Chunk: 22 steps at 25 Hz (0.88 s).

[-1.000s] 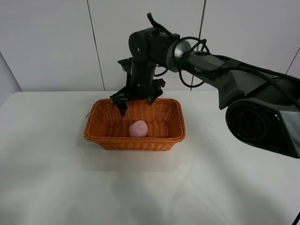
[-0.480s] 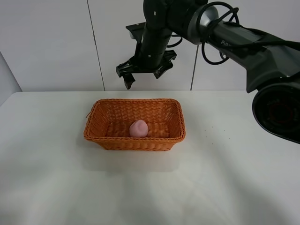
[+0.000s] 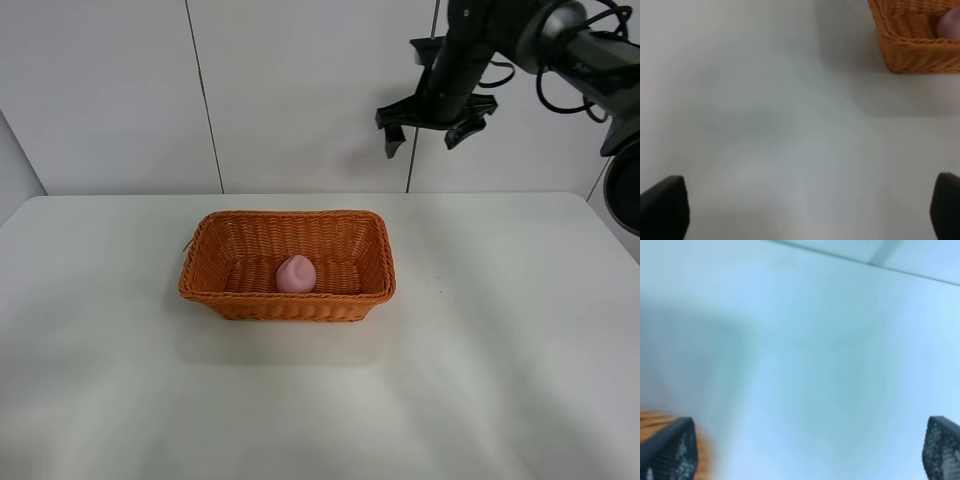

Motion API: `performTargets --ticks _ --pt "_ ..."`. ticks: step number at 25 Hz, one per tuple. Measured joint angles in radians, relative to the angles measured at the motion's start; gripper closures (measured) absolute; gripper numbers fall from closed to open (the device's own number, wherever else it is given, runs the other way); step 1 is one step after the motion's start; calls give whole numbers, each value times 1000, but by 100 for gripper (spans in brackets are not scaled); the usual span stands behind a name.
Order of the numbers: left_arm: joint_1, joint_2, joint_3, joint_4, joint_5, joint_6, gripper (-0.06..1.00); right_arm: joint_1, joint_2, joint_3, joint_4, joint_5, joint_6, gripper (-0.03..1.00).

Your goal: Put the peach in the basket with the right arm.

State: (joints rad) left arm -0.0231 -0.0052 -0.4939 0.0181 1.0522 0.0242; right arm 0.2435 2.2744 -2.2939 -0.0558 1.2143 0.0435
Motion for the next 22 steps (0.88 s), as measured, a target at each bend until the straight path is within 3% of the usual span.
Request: performTargets --ticks 5,9,17,22 --pt "0 0 0 0 0 0 -4 -155 0 0 -2 0 0 27" --pt "0 0 0 0 0 0 -4 -223 0 0 13 0 0 27" --pt "0 0 0 0 0 0 -4 -232 -45 77 33 0 -13 27" --pt "0 0 0 0 0 0 -4 -226 -172 235 42 -1 -16 27"
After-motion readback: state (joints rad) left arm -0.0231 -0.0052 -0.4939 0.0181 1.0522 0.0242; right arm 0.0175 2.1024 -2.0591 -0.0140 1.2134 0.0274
